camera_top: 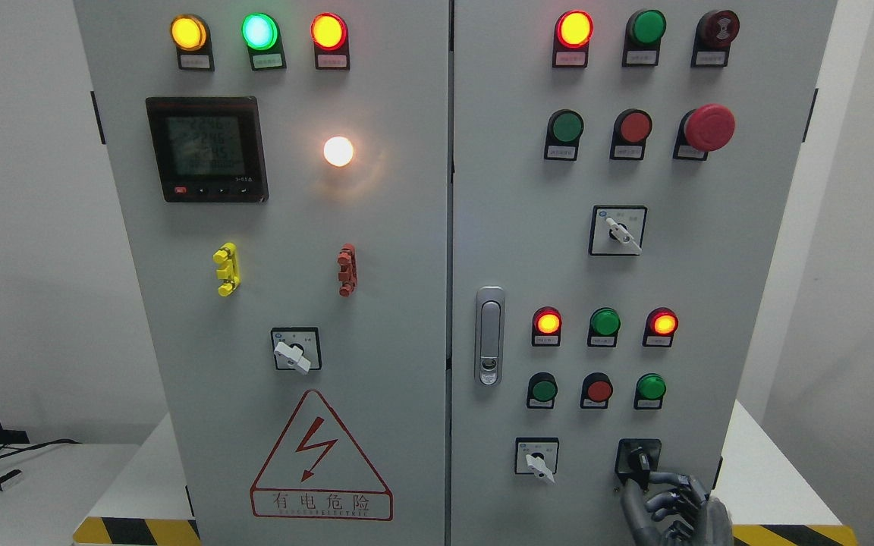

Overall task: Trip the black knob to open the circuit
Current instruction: 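Close the right hand fingers around the black rotary knob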

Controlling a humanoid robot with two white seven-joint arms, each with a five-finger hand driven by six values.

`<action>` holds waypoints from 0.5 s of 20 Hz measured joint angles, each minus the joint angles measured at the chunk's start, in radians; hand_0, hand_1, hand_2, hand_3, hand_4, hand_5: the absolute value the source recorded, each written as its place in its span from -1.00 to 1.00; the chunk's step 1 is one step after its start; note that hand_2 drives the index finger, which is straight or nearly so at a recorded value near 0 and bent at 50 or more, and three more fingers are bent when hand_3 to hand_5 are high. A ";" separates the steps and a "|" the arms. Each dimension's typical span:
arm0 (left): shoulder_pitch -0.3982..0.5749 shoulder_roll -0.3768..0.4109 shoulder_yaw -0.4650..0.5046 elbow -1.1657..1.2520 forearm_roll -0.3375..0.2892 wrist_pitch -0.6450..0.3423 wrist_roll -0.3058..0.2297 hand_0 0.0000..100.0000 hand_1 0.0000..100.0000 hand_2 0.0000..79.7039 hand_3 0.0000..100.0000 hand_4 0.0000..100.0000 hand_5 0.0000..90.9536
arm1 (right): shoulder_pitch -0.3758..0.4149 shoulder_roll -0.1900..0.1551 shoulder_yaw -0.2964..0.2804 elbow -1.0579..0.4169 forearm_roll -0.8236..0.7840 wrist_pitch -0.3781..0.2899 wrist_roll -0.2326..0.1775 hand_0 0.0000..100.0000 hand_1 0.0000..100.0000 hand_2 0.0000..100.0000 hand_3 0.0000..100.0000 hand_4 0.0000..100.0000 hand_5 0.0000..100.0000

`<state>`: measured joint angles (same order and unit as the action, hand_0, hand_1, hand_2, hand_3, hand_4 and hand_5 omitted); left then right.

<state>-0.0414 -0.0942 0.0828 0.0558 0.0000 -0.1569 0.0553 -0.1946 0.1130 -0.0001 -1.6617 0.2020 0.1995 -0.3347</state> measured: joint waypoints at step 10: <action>0.000 0.000 0.000 0.000 0.000 0.000 0.000 -0.76 -0.22 -1.00 -1.00 -1.00 -1.00 | -0.003 0.002 0.000 0.000 -0.002 -0.001 0.010 -0.23 0.53 0.01 0.58 0.63 0.82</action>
<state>-0.0414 -0.0941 0.0828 0.0557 0.0000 -0.1569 0.0554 -0.1972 0.1154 -0.0003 -1.6617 0.2003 0.1987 -0.3252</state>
